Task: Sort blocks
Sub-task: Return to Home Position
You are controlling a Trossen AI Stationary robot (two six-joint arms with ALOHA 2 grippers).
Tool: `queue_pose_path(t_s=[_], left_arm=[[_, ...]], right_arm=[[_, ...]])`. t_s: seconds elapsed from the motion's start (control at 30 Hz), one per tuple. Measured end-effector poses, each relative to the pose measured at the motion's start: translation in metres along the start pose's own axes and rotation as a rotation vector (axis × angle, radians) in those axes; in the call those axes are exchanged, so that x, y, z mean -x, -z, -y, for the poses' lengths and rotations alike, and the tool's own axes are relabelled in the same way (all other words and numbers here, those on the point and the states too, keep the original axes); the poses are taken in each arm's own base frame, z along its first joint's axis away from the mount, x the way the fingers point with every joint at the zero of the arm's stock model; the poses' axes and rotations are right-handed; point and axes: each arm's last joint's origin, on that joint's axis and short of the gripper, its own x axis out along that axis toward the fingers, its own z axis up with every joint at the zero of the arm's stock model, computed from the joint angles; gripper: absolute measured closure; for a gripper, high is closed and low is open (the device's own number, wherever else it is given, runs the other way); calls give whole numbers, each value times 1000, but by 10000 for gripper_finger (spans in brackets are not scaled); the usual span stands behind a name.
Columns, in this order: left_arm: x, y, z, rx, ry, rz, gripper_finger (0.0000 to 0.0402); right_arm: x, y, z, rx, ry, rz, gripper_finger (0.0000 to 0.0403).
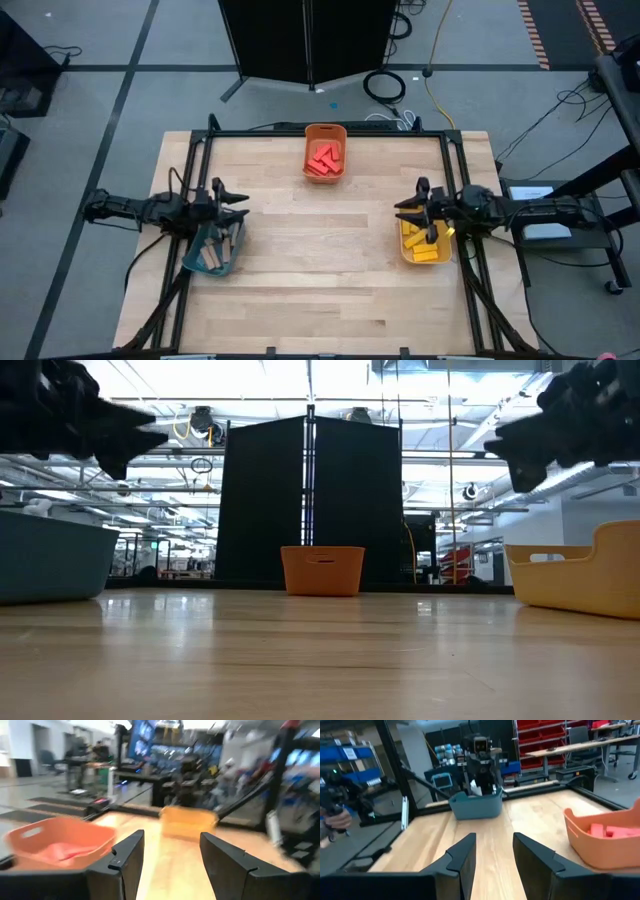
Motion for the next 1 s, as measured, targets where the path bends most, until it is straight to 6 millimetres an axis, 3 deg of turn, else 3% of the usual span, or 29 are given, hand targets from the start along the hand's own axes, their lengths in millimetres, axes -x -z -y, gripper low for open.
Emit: queue_pose_path(t_s=[0.23, 0.5, 0.8, 1.0], left_arm=[[0, 3, -4, -37, -132, -26, 212], [0, 4, -4, -39, -133, -30, 212], [0, 4, -4, -39, -136, -31, 212], [0, 4, -4, -40, -136, -32, 212]], right_arm=[[0, 15, 3, 28, -12, -66, 280], [1, 19, -4, 106, -253, -130, 280], [4, 33, 0, -44, -180, -286, 280], [4, 33, 0, -45, -178, -289, 280]])
